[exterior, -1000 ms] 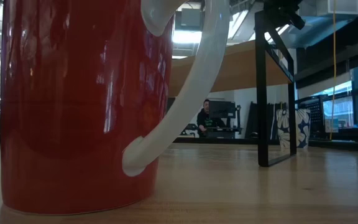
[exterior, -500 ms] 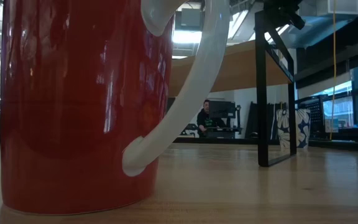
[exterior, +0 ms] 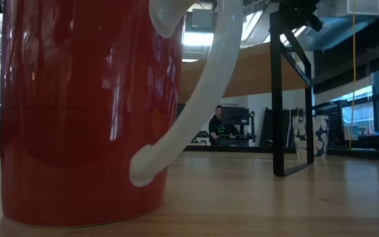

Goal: Stack small to large cups/mugs on shelf
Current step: Put the violet glass on the shelf

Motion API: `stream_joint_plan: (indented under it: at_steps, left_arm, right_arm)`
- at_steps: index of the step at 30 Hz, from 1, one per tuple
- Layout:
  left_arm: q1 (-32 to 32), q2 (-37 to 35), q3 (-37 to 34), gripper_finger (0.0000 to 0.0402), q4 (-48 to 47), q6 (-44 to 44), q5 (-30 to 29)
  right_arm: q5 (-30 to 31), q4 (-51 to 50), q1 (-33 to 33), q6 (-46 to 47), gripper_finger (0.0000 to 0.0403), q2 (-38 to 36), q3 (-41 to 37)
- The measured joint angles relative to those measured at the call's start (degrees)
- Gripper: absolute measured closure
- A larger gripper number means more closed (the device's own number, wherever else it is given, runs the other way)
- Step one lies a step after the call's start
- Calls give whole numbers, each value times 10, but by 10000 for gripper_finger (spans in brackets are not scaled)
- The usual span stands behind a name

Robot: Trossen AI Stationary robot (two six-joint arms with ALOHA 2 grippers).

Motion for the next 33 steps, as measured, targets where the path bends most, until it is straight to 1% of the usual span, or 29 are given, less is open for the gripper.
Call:
stream_joint_plan:
  at_steps: [4, 7, 10, 15, 16, 18, 21, 23, 29, 33]
  left_arm:
    - [26, -25, 29, 396, -8, 20, -1]
    - [51, -38, 73, 398, -39, 34, -3]
    - [82, -39, 140, 399, -95, 55, -9]
    - [147, -29, 264, 399, -176, 100, -53]
    - [162, -26, 287, 399, -189, 110, -60]
    - [197, -21, 325, 400, -184, 149, -69]
    - [259, -3, 375, 400, -187, 210, -67]
    - [305, 16, 403, 400, -186, 255, -55]
    - [423, 96, 498, 401, -186, 386, -25]
    - [494, 134, 556, 401, -184, 450, 12]
  right_arm:
    - [0, 0, 0, 1, 302, 0, 0]
    - [0, 0, 0, 2, 302, 0, 0]
    - [0, 0, 0, 2, 302, 0, 0]
    - [0, 0, 0, 2, 302, 0, 0]
    - [0, 0, 0, 2, 302, 0, 0]
    - [0, 0, 0, 3, 302, 0, 0]
    - [0, 0, 0, 6, 302, 0, 0]
    - [0, 0, 0, 16, 302, 0, 0]
    - [-2, -1, 0, 33, 302, 0, 0]
    - [-11, -1, 0, 39, 302, 0, 0]
